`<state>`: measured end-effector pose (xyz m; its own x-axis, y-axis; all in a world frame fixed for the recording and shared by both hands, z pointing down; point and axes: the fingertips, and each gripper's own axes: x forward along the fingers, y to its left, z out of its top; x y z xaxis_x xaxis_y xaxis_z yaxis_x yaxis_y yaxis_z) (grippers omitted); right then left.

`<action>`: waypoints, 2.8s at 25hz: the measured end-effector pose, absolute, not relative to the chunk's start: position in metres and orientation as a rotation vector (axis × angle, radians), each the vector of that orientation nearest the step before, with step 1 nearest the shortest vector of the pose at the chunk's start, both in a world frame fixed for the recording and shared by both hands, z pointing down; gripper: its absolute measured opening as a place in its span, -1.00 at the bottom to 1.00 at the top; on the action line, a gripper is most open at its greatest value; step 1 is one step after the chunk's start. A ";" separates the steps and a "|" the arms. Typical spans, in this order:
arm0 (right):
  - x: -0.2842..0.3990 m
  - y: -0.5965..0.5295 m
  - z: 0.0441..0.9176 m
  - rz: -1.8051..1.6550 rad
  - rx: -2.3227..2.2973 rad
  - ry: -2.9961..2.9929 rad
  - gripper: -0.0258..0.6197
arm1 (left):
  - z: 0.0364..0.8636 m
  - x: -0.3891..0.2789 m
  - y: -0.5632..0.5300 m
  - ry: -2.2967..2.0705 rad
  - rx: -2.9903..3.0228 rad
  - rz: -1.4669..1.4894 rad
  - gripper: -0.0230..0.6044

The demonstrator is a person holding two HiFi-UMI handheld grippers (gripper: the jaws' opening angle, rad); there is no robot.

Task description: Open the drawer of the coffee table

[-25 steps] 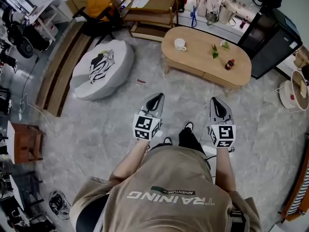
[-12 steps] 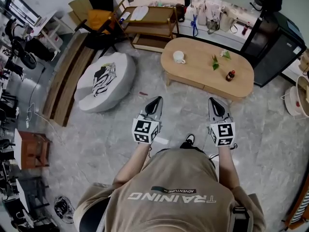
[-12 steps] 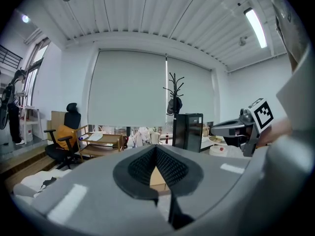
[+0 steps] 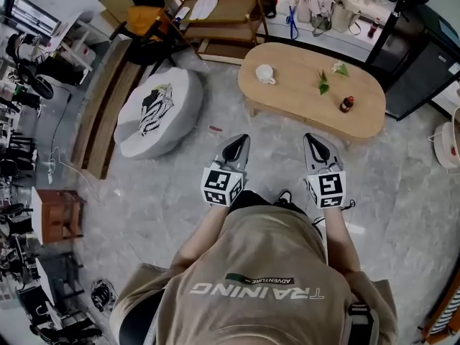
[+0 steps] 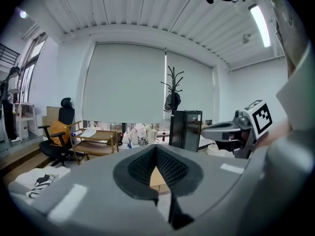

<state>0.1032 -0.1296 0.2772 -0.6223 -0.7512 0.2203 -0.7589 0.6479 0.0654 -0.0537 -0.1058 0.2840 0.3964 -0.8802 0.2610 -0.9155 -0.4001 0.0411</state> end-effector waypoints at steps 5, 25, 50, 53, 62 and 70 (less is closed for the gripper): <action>0.099 -0.140 0.291 0.112 1.169 -2.658 -0.91 | 0.292 -0.053 -0.119 -1.597 2.451 0.330 -0.91; 0.038 -0.199 0.298 0.076 1.180 -2.511 -0.91 | 0.296 -0.100 -0.221 -1.434 2.540 0.253 -0.91; 0.048 -0.239 0.310 0.061 1.365 -2.469 -0.91 | 0.330 -0.110 -0.250 -1.367 2.583 0.299 -0.91; 0.061 -0.236 0.326 0.085 1.357 -2.479 -0.91 | 0.347 -0.107 -0.241 -1.377 2.551 0.347 -0.91; 0.098 -0.249 0.380 0.148 1.449 -2.503 -0.91 | 0.389 -0.079 -0.253 -1.421 2.565 0.322 -0.91; 0.089 -0.266 0.455 0.200 1.410 -2.519 -0.91 | 0.446 -0.069 -0.289 -1.405 2.563 0.286 -0.91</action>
